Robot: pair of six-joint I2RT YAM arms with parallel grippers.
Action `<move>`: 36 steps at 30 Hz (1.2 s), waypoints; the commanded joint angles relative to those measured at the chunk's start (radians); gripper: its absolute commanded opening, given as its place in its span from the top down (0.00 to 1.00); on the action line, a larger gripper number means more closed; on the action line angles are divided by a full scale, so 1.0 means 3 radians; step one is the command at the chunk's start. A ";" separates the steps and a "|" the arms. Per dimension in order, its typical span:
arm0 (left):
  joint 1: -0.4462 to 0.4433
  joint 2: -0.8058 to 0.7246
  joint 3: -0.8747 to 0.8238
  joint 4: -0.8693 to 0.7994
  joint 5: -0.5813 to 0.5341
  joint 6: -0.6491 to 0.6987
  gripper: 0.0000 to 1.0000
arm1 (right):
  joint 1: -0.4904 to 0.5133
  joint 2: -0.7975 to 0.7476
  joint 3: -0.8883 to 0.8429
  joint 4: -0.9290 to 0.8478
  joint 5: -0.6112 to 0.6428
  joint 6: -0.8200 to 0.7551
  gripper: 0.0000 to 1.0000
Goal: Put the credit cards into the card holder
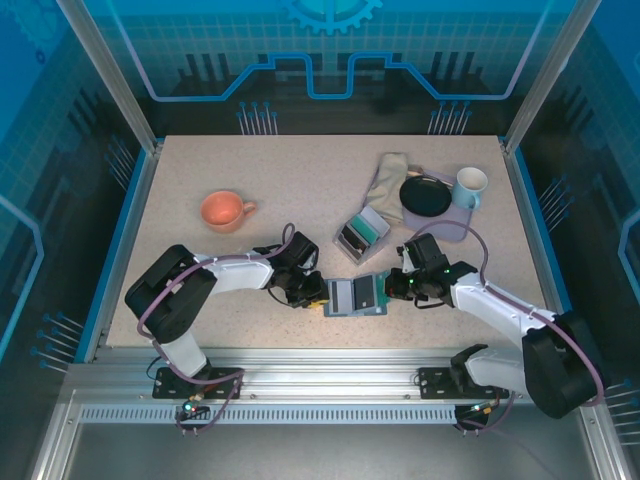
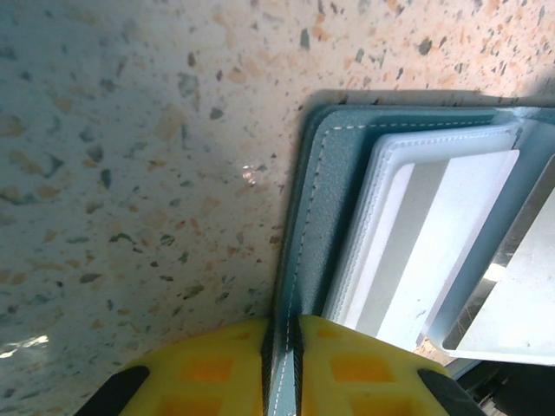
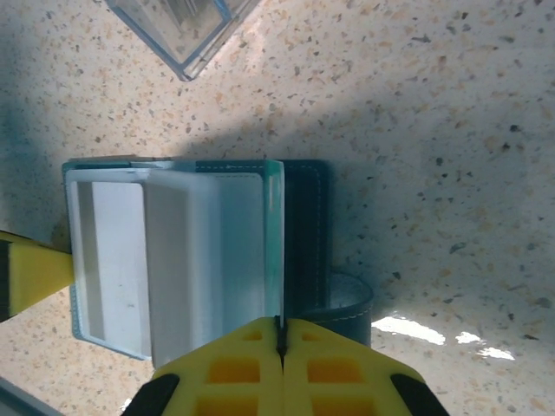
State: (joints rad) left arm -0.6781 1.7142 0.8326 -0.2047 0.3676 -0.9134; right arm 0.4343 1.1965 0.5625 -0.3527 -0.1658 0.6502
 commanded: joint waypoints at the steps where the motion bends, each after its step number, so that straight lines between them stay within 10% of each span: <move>1: -0.0077 0.0136 0.0025 0.0018 -0.0018 0.0039 0.84 | 0.0051 -0.0088 -0.0012 0.0021 -0.0174 0.0135 1.00; 15: -0.0084 0.0065 0.0008 0.0030 -0.0077 0.0033 0.80 | 0.0184 -0.0310 0.0277 -0.0141 -0.0209 0.0178 1.00; 28: -0.0129 -0.0659 0.0127 -0.0274 -0.0581 0.0098 0.48 | 0.0194 -0.0132 0.0339 -0.0303 -0.0067 0.0162 1.00; 36: -0.0130 -0.0582 0.0161 -0.0335 -0.0561 0.0097 0.55 | 0.0150 -0.0422 0.0523 -0.0978 0.0710 0.0109 1.00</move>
State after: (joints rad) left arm -0.7120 1.5307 0.8619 -0.2653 0.2119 -0.9058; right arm 0.4789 1.1347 0.6819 -0.5407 -0.0566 0.6949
